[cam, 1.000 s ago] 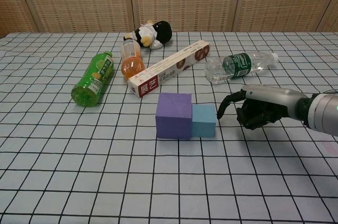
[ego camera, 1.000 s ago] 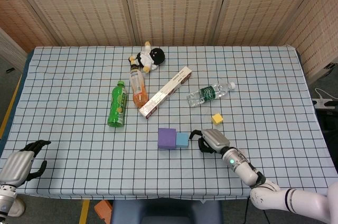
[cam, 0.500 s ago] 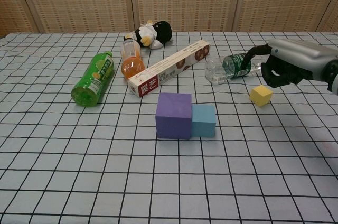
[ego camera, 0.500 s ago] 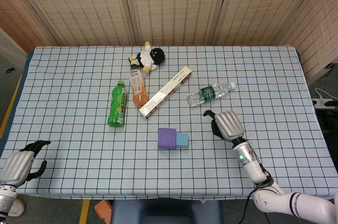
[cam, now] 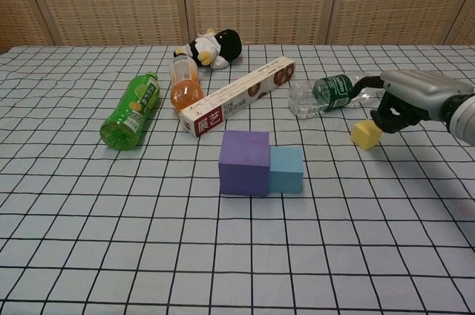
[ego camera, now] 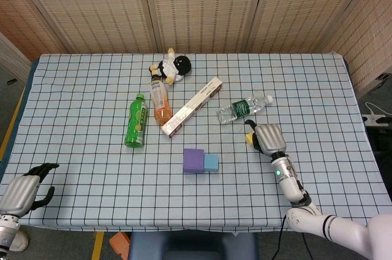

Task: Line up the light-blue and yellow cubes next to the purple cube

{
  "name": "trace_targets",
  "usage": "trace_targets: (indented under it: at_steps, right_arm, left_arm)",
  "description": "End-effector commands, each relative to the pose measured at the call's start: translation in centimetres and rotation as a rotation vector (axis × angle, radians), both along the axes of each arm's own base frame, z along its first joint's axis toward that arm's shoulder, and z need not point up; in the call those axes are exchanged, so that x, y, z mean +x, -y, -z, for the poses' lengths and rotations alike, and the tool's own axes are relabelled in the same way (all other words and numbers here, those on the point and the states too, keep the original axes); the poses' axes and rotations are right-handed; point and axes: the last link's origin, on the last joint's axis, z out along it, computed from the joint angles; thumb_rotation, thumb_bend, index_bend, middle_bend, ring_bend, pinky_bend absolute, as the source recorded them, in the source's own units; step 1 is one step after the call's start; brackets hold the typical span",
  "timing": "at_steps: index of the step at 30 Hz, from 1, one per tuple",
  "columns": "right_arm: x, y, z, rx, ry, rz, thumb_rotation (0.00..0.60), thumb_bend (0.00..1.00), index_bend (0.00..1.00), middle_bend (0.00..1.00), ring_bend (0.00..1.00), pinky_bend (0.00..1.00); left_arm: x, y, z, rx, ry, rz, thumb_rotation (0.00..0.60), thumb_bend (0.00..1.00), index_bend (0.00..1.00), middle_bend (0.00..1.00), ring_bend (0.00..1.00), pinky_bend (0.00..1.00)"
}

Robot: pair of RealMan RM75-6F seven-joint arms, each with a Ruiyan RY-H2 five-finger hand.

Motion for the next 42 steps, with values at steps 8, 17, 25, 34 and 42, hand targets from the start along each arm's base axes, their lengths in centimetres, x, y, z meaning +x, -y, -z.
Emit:
trace_targets:
  at_steps: [8,17,25,34,42]
  right_arm:
    - [-0.7,0.2,-0.1,0.001,-0.035,0.031,0.6,0.08,0.23,0.87,0.94,1.0]
    - [-1.0,0.3,-0.1,0.011,-0.042,0.051,0.6,0.08,0.33,0.87,0.94,1.0]
    - [-1.4,1.0,0.5,0.022,-0.038,0.072,0.6,0.08,0.41,0.87,0.94,1.0]
    - [-1.3,1.0,0.4,0.015,-0.014,0.054,0.6,0.08,0.41,0.87,0.94,1.0]
    - [-1.2,0.9,0.2,0.016,-0.003,0.047,0.6,0.08,0.41,0.87,0.94,1.0]
  left_arm:
    - [0.0,0.0,0.0,-0.001,-0.002,-0.001,0.6,0.5,0.22,0.2,0.22,0.42]
    - [-0.1,-0.1,0.1,-0.003,-0.003,-0.006,0.6,0.5,0.22,0.2,0.22,0.42]
    - [-0.1,0.0,0.1,-0.002,-0.004,-0.008,0.6,0.5,0.22,0.2,0.22,0.42]
    - [-0.1,-0.1,0.1,-0.006,-0.007,-0.008,0.6,0.5,0.22,0.2,0.22,0.42]
    - [0.0,0.0,0.2,-0.006,-0.008,-0.006,0.6,0.5,0.22,0.2,0.22,0.42]
